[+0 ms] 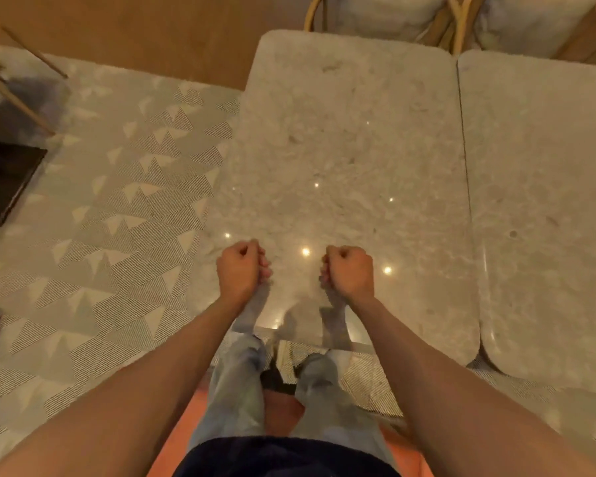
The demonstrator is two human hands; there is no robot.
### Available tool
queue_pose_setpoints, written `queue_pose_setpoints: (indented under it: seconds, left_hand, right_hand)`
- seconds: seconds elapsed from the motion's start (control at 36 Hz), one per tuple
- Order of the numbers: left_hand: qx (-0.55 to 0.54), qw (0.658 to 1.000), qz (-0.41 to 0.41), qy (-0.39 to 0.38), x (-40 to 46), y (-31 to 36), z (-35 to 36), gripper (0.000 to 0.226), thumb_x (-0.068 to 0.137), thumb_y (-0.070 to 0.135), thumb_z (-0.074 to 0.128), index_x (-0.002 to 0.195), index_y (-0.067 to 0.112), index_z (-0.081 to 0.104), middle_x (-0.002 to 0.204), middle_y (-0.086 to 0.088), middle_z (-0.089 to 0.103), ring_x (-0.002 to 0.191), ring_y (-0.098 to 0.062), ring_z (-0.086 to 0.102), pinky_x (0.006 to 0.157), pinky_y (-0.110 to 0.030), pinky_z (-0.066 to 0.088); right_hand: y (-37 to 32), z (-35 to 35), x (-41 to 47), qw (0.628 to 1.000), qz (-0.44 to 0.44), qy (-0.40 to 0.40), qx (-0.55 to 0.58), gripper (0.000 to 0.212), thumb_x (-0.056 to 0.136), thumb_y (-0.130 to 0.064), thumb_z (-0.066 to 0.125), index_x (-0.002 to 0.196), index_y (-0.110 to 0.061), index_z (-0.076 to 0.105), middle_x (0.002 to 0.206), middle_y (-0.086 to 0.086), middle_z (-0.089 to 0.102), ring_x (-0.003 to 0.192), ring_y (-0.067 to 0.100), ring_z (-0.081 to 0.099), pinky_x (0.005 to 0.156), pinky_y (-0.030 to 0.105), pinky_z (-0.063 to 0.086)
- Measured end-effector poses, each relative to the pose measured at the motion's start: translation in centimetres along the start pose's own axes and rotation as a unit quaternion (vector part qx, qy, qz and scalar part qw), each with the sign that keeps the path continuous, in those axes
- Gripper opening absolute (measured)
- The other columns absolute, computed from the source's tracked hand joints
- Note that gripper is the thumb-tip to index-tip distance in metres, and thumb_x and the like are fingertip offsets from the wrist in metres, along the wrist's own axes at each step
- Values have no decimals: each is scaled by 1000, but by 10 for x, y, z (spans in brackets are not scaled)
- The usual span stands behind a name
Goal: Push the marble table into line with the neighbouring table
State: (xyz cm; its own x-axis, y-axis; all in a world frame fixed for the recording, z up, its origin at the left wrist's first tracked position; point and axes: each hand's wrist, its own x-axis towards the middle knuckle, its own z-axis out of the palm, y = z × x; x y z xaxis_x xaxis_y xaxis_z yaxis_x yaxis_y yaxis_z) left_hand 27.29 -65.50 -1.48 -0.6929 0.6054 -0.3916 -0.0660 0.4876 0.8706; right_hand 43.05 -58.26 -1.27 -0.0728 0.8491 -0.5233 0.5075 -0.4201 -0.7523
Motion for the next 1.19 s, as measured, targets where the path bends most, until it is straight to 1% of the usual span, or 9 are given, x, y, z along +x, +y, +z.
queue_pose_setpoints:
  seconds: [0.08, 0.14, 0.22, 0.39, 0.53, 0.67, 0.81, 1.0, 1.19]
  left_hand:
    - [-99, 995, -7, 2, 37, 48, -26, 28, 102, 18, 48, 86, 1, 63, 67, -11, 62, 46, -18, 57, 43, -27, 48]
    - [-130, 991, 13, -4, 56, 75, -47, 26, 102, 19, 49, 89, 3, 64, 72, -12, 64, 53, -22, 60, 46, -28, 49]
    - [-180, 982, 49, -9, 90, 111, -91, 23, 100, 19, 50, 91, 5, 66, 80, -12, 67, 62, -22, 63, 50, -30, 53]
    - [-252, 962, 103, 2, 171, 150, -204, 21, 97, 20, 52, 88, 11, 69, 81, -7, 71, 71, -22, 67, 59, -32, 56]
    - [-259, 958, 126, 3, 246, 156, -307, 23, 95, 23, 54, 94, 8, 71, 94, -12, 72, 84, -22, 68, 70, -37, 57]
    - [-249, 956, 138, 68, 289, 158, -417, 23, 94, 28, 54, 91, 16, 74, 93, -6, 76, 84, -18, 69, 69, -32, 57]
    - [-225, 951, 150, 148, 323, 162, -497, 22, 100, 21, 53, 91, 14, 72, 85, 0, 75, 79, -16, 68, 68, -32, 55]
    - [-270, 923, 154, 228, 364, 193, -562, 21, 98, 12, 52, 87, 10, 70, 82, -7, 73, 76, -19, 66, 64, -30, 52]
    - [-279, 899, 169, 292, 410, 226, -613, 23, 95, 24, 53, 92, 13, 73, 87, -5, 77, 77, -18, 70, 63, -28, 56]
  right_hand:
    - [-64, 41, 0, 996, -41, -49, 65, 26, 90, -21, 56, 76, -6, 71, 66, 9, 70, 55, 19, 63, 53, 35, 53]
    - [-104, 63, 0, 992, -76, -74, 69, 24, 91, -22, 57, 80, -7, 72, 72, 10, 71, 60, 18, 63, 58, 34, 52]
    - [-166, 101, -2, 983, -133, -103, 76, 23, 93, -19, 59, 85, -3, 73, 80, 14, 73, 65, 18, 63, 69, 35, 52]
    - [-275, 192, -4, 960, -222, -135, 102, 19, 93, -17, 58, 83, -11, 72, 81, 9, 72, 71, 18, 65, 66, 30, 50]
    - [-339, 282, 6, 954, -236, -135, 128, 19, 95, -15, 57, 86, -10, 73, 88, 15, 73, 79, 26, 67, 70, 34, 52]
    - [-394, 380, 2, 950, -218, -183, 130, 23, 97, -16, 55, 94, -1, 72, 93, 21, 72, 83, 28, 66, 75, 41, 52]
    - [-457, 469, -10, 930, -234, -244, 142, 20, 96, -16, 56, 88, -7, 73, 87, 13, 73, 77, 21, 67, 71, 34, 52]
    - [-532, 554, -27, 904, -264, -306, 141, 22, 96, -16, 55, 90, -4, 73, 92, 17, 74, 79, 22, 67, 71, 34, 52]
    - [-608, 616, -13, 865, -294, -390, 117, 19, 94, -20, 59, 88, -9, 73, 87, 11, 73, 78, 20, 66, 70, 33, 51]
